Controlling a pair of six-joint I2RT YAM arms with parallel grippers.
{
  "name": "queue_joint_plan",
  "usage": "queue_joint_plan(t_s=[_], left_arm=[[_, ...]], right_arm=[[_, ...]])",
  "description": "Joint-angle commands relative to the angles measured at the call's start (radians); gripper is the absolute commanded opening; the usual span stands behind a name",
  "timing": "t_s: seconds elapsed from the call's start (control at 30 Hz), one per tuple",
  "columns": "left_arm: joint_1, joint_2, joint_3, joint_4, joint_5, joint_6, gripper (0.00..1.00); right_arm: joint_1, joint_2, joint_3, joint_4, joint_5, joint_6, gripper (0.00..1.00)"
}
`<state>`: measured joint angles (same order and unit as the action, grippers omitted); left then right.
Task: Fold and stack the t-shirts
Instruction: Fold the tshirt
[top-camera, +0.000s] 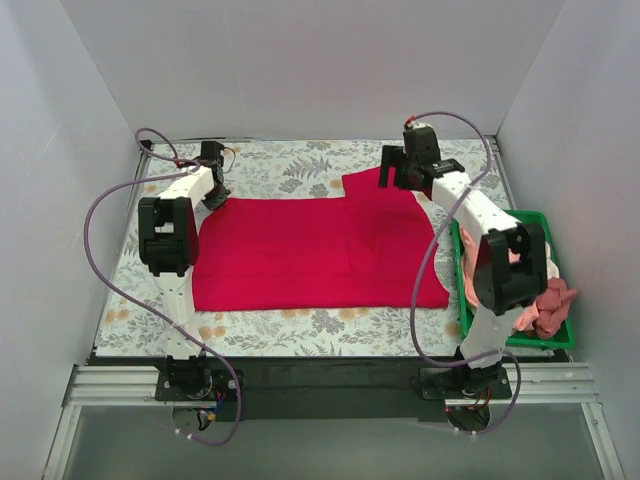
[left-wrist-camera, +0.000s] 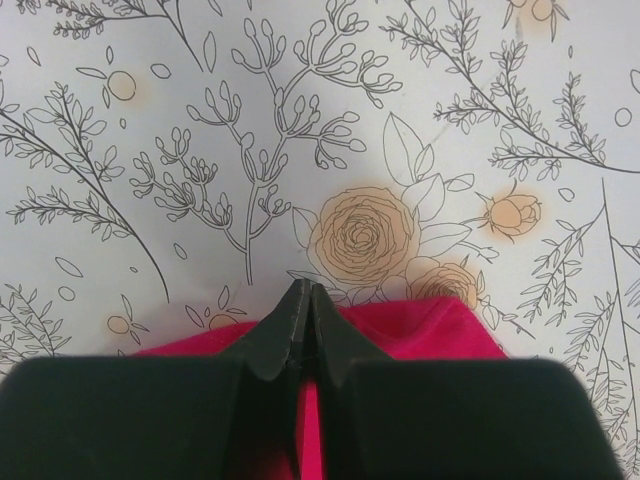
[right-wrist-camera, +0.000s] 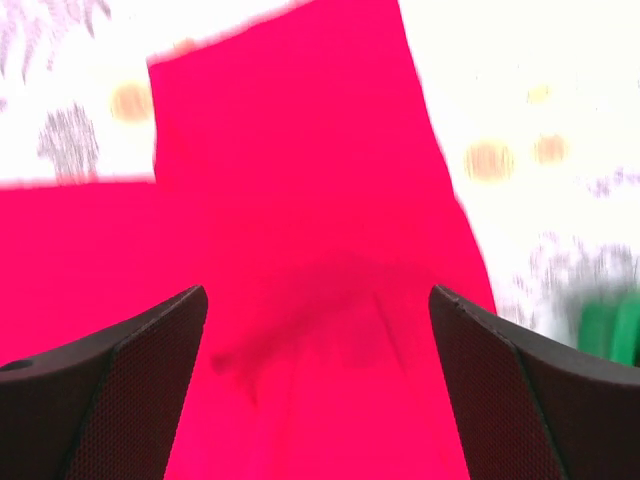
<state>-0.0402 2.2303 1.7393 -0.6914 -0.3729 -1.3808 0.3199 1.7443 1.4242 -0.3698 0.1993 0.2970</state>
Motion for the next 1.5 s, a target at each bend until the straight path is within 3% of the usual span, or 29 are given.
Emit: queue_joint_plan(t_s=[0.0,0.13,0.37,0.63,0.8,1.0,1.17,1.47], left_arm=[[-0.009,-0.084,-0.038,0.041,0.023,0.020,0.00],[-0.009,-0.086,-0.047,0.047,0.003,0.019,0.00],[-0.009,-0.084,-0.044,0.052,-0.008,0.014,0.00],[-0.009,-0.089,-0.047,0.061,0.003,0.008,0.00],[-0.009,-0.103,-0.066,0.070,0.011,0.002,0.00],[-0.009,-0.112,-0.086,0.081,0.017,0.002,0.00],[-0.009,-0.116,-0.116,0.082,0.023,0.000,0.00],[-0.009,-0.152,-0.123,0.086,0.009,0.008,0.00]], right_arm=[[-0.024,0.148,0.174,0.028,0.025,-0.047,0.97],[-0.053,0.345,0.449,0.029,0.049,-0.065,0.96],[-0.077,0.679,0.792,0.054,0.032,-0.078,0.97],[-0.079,0.797,0.823,0.225,0.057,-0.125,0.98],[-0.081,0.845,0.837,0.229,0.081,-0.140,0.94],[-0.077,0.854,0.808,0.204,0.109,-0.183,0.80],[-0.077,0.844,0.785,0.190,0.089,-0.188,0.57],[-0.079,0.819,0.736,0.151,0.005,-0.153,0.30]])
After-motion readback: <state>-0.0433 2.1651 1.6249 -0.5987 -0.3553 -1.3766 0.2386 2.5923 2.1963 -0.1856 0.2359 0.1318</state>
